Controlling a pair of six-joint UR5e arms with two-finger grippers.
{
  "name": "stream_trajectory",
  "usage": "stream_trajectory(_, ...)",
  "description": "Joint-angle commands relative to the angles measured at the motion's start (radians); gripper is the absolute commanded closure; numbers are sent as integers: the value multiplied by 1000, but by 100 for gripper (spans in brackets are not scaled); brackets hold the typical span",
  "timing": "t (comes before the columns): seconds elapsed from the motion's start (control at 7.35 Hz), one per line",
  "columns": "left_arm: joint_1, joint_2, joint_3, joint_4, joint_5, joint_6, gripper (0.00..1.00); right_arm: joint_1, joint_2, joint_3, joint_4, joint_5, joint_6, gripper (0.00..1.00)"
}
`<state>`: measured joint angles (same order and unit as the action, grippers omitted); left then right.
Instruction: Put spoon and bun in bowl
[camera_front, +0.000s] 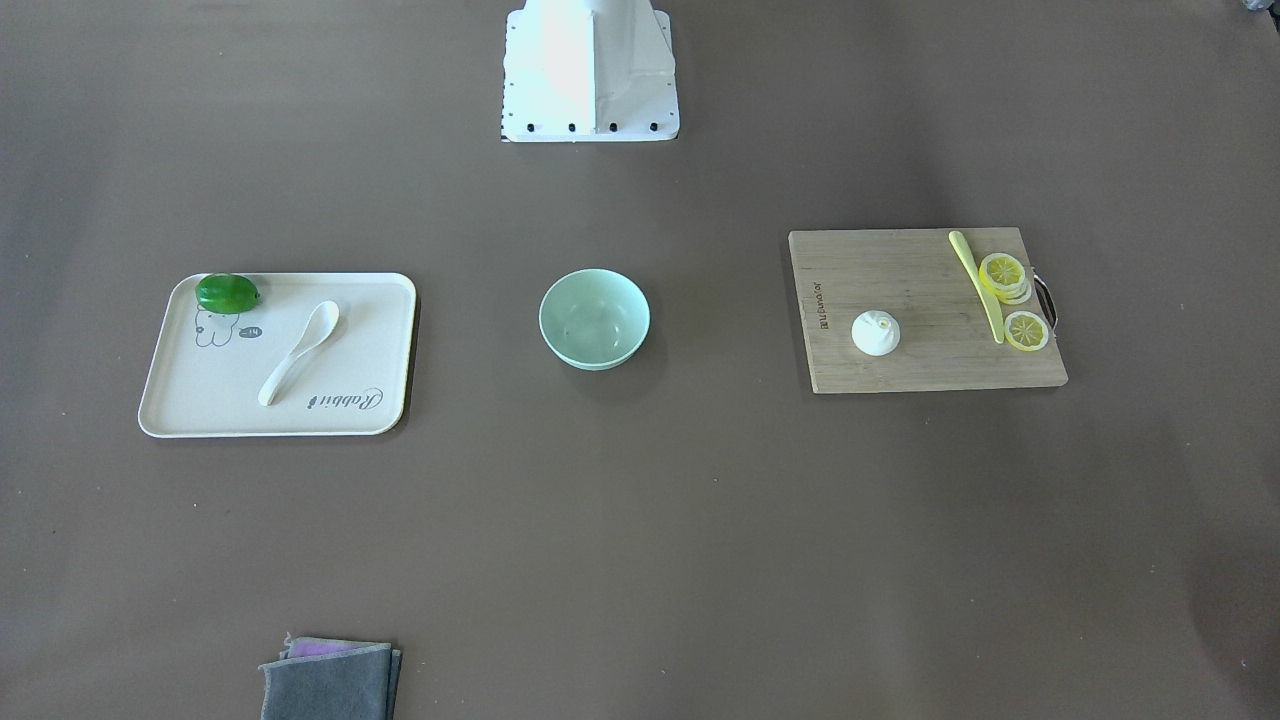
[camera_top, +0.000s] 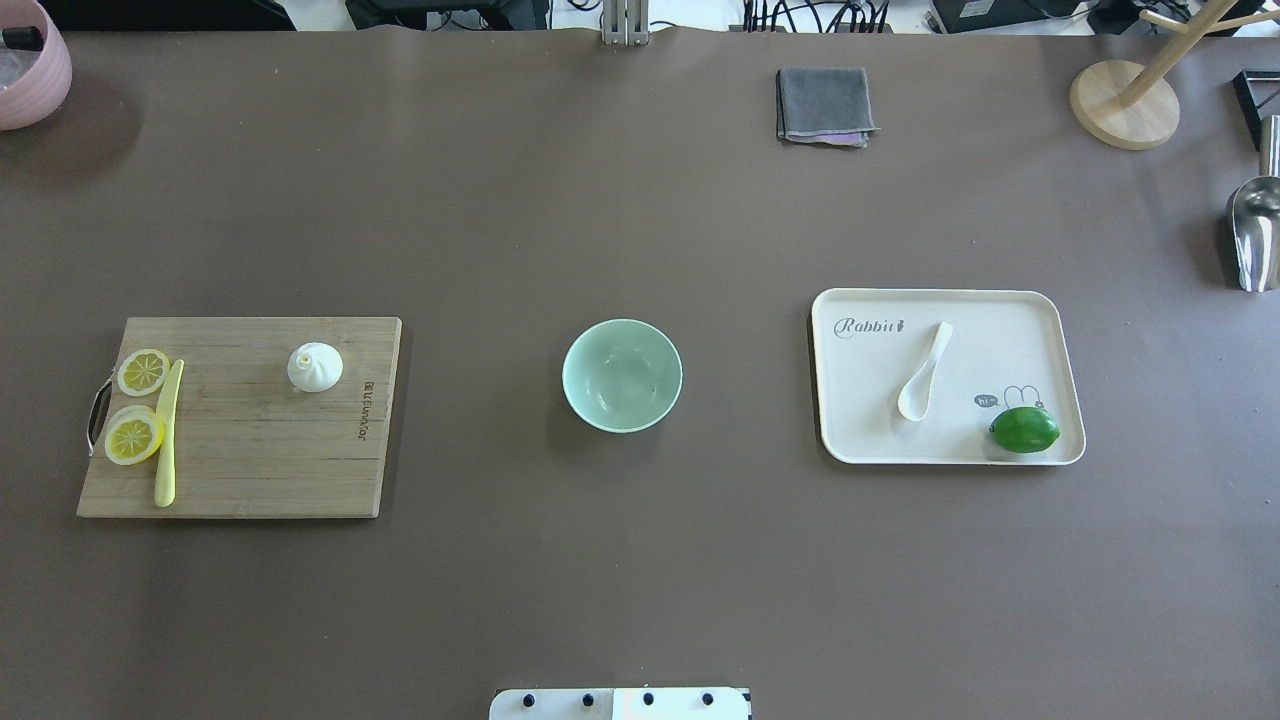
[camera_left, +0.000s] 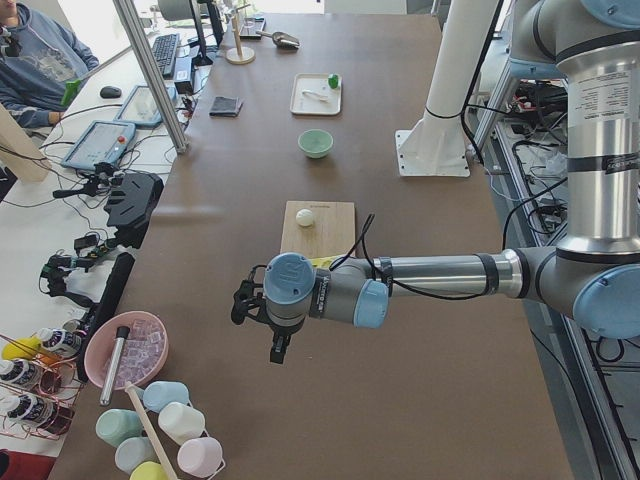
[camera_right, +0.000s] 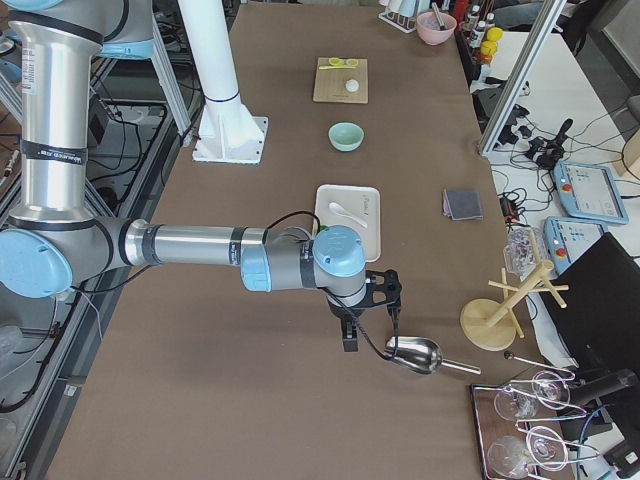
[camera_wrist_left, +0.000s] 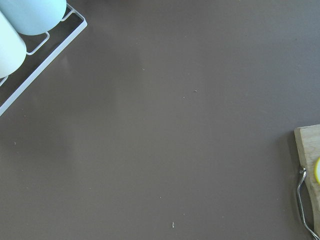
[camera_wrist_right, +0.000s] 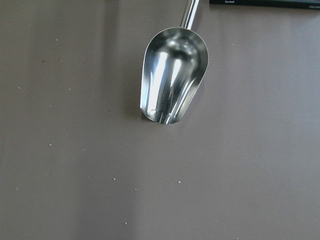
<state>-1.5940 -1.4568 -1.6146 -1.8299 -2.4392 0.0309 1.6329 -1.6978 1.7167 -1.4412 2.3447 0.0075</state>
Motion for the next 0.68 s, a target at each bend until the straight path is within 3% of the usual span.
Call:
stream_trajectory(0.0, 0, 28, 19, -53, 3, 9, 2, -1, -22, -12, 120, -19, -45, 0)
stream_trajectory(0.14, 2, 32, 41, -99, 5, -5, 2, -2, -35, -28, 189, -9, -34, 0)
stream_trajectory(0.54, 2, 9, 30, -104, -6, -75, 1, -2, -31, -35, 190, -1, -34, 0)
